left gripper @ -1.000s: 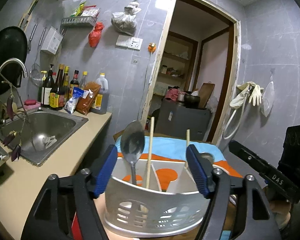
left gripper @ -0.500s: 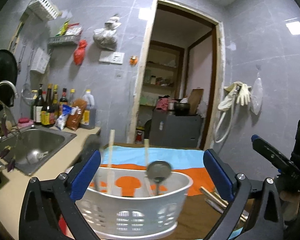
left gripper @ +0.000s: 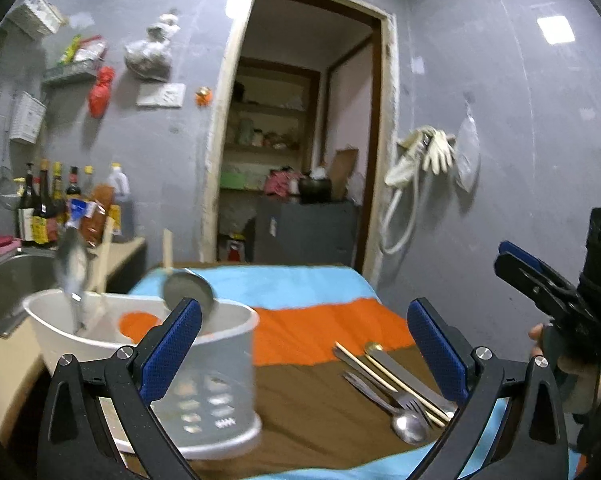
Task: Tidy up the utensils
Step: 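Grasp a silver spoon with the left gripper while the right gripper grasps a table knife, then lift the silver spoon with the left gripper while the right gripper lifts the knife toward the caddy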
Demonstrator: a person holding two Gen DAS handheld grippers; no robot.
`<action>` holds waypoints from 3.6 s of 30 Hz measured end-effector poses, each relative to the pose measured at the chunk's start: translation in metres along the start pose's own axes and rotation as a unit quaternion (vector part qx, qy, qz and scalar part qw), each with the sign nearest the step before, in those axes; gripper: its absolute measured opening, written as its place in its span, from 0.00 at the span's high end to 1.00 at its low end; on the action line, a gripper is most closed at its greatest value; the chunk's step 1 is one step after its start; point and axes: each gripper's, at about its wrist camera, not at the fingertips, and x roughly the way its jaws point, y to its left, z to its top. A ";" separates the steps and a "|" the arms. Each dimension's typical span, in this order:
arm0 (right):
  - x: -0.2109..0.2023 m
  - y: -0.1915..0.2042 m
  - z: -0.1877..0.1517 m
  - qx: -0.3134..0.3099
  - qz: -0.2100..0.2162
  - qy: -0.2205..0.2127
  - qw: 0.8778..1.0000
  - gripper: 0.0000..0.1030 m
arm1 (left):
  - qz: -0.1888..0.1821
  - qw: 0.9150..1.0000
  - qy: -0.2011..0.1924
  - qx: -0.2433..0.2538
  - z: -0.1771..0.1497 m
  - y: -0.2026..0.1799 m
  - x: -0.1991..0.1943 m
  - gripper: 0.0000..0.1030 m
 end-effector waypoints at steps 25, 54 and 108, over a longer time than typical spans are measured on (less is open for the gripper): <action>0.040 -0.044 -0.068 0.057 -0.002 0.286 0.957 0.39 | -0.066 0.956 0.282 -0.036 -0.043 -0.033 0.115 0.30; 0.070 -0.002 -0.094 -0.052 0.011 0.389 0.920 0.69 | -0.058 0.927 0.369 0.034 -0.063 -0.039 0.166 0.86; 0.145 -0.061 -0.091 0.054 -0.003 0.435 0.899 0.83 | -0.060 0.923 0.378 0.047 -0.066 -0.030 0.152 0.94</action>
